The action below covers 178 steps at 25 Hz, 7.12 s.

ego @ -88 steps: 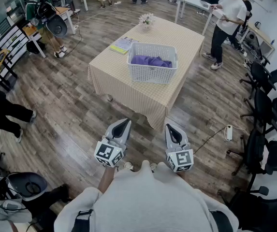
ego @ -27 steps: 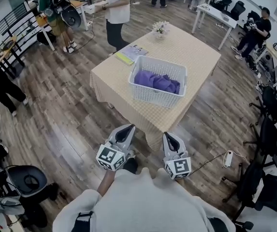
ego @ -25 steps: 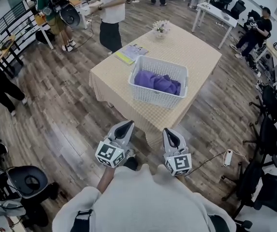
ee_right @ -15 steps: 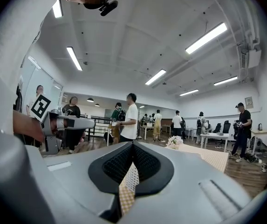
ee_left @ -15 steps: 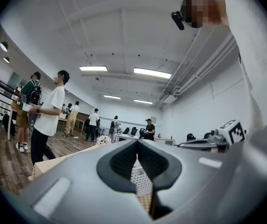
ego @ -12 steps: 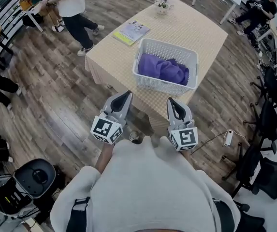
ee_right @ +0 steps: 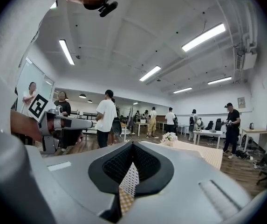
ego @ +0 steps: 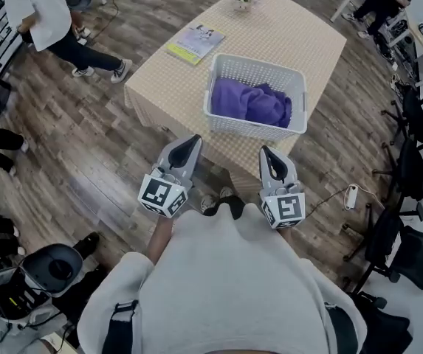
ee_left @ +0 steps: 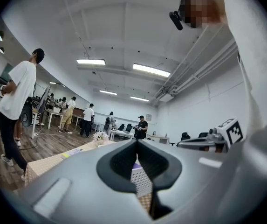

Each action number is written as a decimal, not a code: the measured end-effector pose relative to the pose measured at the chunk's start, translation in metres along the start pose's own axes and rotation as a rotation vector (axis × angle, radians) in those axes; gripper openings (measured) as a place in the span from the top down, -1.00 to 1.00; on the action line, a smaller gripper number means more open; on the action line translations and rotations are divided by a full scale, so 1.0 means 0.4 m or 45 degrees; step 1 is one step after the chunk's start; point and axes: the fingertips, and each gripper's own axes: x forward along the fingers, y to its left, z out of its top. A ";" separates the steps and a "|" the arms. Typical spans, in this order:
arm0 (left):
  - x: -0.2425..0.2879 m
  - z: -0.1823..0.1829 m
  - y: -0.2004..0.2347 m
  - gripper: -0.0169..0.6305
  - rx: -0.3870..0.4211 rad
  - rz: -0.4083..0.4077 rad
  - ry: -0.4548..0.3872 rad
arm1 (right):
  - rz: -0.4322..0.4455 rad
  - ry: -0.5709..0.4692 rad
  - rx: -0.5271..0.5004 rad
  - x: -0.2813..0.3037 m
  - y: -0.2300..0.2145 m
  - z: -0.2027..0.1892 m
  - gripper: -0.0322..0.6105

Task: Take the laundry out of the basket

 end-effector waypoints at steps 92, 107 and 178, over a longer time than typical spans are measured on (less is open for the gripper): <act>0.478 -0.127 0.413 0.92 -0.094 0.101 0.236 | 0.531 0.763 -1.166 0.489 -0.211 -0.302 0.90; 0.460 -0.114 0.425 0.92 -0.102 0.137 0.216 | 0.854 1.210 -1.080 0.604 -0.240 -0.595 -0.83; 0.448 0.011 0.223 0.92 0.038 0.173 0.063 | 0.224 -0.077 0.439 0.465 -0.420 0.028 0.15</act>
